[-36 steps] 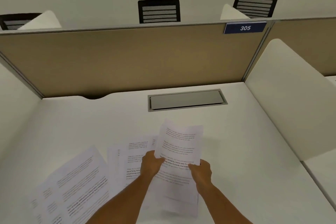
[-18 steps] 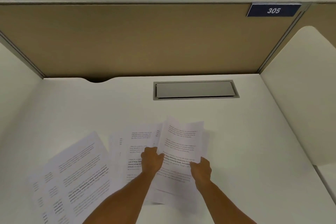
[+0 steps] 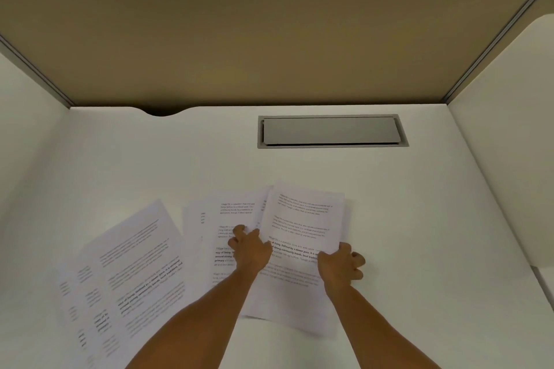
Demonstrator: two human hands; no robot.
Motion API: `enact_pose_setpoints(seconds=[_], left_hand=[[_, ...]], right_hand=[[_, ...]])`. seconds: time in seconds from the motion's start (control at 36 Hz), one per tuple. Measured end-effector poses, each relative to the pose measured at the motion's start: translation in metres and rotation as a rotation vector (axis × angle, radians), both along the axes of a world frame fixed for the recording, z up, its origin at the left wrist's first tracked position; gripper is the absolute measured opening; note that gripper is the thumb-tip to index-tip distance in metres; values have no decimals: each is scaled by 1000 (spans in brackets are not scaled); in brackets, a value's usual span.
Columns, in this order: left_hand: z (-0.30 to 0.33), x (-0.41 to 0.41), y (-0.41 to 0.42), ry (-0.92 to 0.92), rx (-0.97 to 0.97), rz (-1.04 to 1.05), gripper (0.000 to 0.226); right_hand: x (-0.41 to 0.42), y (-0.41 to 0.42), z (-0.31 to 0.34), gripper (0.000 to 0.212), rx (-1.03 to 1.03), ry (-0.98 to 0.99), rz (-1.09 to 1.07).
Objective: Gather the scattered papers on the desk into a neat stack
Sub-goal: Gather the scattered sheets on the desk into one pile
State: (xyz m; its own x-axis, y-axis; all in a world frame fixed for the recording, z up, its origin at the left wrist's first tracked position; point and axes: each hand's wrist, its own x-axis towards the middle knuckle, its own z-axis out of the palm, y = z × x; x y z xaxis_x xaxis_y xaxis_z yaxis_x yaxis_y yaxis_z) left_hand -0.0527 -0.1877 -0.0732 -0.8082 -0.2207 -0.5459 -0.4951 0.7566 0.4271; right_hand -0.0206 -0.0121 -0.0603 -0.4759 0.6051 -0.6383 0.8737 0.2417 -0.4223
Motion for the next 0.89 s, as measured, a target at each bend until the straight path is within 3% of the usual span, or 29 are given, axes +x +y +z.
enact_pose_setpoints(seconds=[0.36,0.47,0.67,0.78,0.89], left_hand=[[6,-7,-8,18,141,70,46],[9,-6,-8,44,248,118,31],[21,-2,-5,83,408,230,57],[22,0,-7,57,475,175,39],[25,4,-7,65,496,183,40]], right_hand=[[-5,0,9,74,-210,196,-175],[-3,-1,8,67,-301,241,-203],[0,-2,10,23,-400,274,-174],[2,1,9,23,-465,299,-166],[5,1,10,30,-508,325,-149]])
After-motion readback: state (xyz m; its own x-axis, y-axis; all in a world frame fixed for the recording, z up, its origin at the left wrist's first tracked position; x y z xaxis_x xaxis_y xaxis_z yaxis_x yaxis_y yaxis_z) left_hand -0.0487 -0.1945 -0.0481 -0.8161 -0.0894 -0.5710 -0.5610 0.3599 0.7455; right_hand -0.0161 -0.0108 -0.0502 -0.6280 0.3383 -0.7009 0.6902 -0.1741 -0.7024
